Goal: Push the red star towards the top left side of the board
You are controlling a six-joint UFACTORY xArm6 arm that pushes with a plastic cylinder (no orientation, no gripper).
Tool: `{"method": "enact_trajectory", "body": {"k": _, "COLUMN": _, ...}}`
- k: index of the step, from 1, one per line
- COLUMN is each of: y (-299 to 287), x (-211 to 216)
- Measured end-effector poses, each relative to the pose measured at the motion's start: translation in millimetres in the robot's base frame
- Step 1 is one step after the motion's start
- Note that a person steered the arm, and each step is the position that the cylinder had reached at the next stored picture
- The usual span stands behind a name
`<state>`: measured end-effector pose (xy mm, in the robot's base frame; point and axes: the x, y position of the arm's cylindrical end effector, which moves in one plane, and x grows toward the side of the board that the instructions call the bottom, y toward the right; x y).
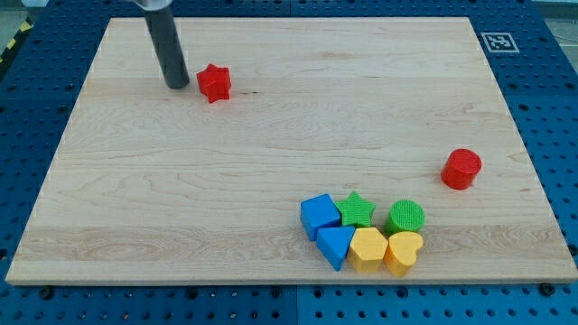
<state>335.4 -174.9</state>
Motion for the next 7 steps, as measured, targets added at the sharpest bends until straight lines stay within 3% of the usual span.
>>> {"method": "enact_trajectory", "body": {"k": 2, "y": 23, "x": 72}}
{"method": "enact_trajectory", "body": {"k": 3, "y": 80, "x": 62}}
{"method": "enact_trajectory", "body": {"k": 4, "y": 91, "x": 18}}
{"method": "enact_trajectory", "body": {"k": 6, "y": 18, "x": -42}}
{"method": "enact_trajectory", "body": {"k": 7, "y": 28, "x": -28}}
